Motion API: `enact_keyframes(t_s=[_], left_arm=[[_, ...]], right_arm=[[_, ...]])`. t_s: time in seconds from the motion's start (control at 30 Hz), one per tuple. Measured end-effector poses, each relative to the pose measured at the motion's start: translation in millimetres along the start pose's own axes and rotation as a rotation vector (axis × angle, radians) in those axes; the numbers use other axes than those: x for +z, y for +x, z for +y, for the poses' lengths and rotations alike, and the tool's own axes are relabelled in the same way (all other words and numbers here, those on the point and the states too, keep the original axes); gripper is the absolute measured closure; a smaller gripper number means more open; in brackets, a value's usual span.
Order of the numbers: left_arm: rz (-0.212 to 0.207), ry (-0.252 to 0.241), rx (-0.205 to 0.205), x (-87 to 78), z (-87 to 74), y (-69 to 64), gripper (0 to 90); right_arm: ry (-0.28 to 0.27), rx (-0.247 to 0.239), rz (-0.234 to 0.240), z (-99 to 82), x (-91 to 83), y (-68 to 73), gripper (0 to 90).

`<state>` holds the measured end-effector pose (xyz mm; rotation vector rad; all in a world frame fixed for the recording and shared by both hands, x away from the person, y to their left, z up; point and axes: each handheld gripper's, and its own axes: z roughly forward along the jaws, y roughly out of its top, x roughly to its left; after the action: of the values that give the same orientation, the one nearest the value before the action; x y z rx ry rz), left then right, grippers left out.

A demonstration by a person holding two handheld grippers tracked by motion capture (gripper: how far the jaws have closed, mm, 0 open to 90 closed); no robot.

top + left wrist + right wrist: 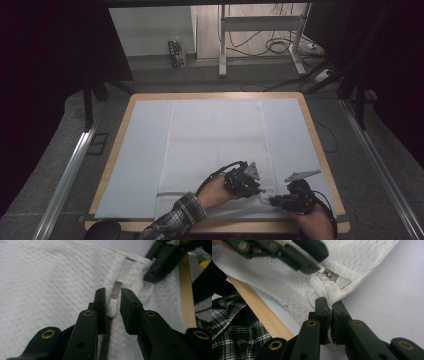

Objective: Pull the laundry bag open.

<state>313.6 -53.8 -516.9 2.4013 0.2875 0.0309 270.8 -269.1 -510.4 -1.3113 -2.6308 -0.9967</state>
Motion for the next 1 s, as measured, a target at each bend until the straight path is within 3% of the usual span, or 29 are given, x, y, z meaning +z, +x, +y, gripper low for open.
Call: enact_keyframes(t_s=[0.17,0.3,0.43,0.53,0.8,0.87,0.9,1.0], left_arm=[[-0.023,0.012,-0.003,0.6,0.1,-2.8,79.8],[-0.054,0.015,-0.037,0.4,-3.2,0.5,82.7],[-0.024,-0.015,-0.075,3.3,-5.1,4.6,83.1],[0.002,-0.021,-0.072,4.3,-3.2,4.3,84.3],[-0.041,-0.041,-0.138,5.4,-5.6,11.7,85.7],[-0.044,-0.034,-0.112,5.8,-5.2,9.4,84.9],[-0.027,-0.02,-0.079,6.3,-2.9,4.7,83.9],[-0.003,-0.012,-0.056,6.9,-1.2,-0.1,82.9]], right_arm=[[0.0,-0.001,0.0,0.0,-0.1,0.2,83.7],[0.0,0.0,0.0,0.0,0.1,0.2,83.6],[0.003,0.001,-0.004,0.1,0.3,0.2,83.5],[0.003,0.006,-0.005,0.2,0.3,0.2,83.4],[0.005,0.004,-0.008,0.2,0.5,0.3,83.5],[0.006,0.005,-0.007,0.3,0.4,0.3,83.5],[0.005,0.004,-0.007,0.3,0.4,0.3,83.5],[0.003,0.005,-0.007,0.3,0.6,0.7,83.5]])
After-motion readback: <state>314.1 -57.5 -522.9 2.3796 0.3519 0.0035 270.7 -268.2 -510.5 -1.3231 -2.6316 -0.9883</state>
